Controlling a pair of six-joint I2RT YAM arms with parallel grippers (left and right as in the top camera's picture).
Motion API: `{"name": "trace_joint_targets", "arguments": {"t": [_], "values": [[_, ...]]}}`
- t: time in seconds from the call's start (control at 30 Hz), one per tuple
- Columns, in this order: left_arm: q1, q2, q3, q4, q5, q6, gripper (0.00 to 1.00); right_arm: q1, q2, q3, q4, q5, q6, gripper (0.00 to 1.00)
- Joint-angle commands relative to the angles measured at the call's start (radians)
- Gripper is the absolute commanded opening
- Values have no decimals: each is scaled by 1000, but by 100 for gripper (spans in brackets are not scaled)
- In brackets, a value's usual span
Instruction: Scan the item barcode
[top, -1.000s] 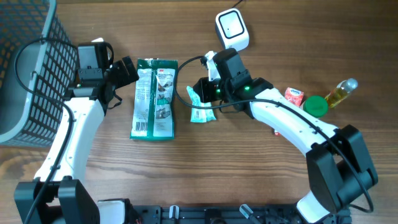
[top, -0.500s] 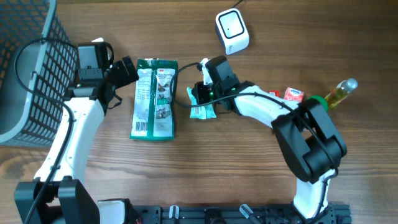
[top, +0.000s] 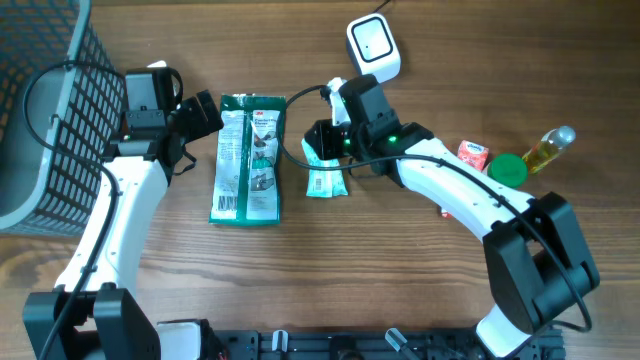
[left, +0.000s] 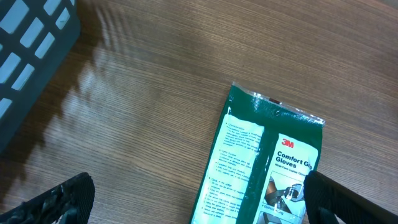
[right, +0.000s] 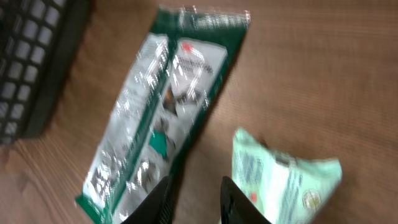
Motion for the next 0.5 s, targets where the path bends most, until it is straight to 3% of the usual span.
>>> {"name": "trace_joint_targets", "arguments": {"t": [0.0,0.13,0.27,0.47], "values": [[3,-3,8,3,-10,9,100,2,5,-14,-53,-16,3,25],[3,-3,8,3,-10,9,100,4,44,-23,-117,-34,0,25],[3,-3,8,3,-10,9,100,5,124,-23,-96,-200,-21,25],[3,-3,8,3,-10,9,100,5,254,-23,-117,-206,4,25]]}}
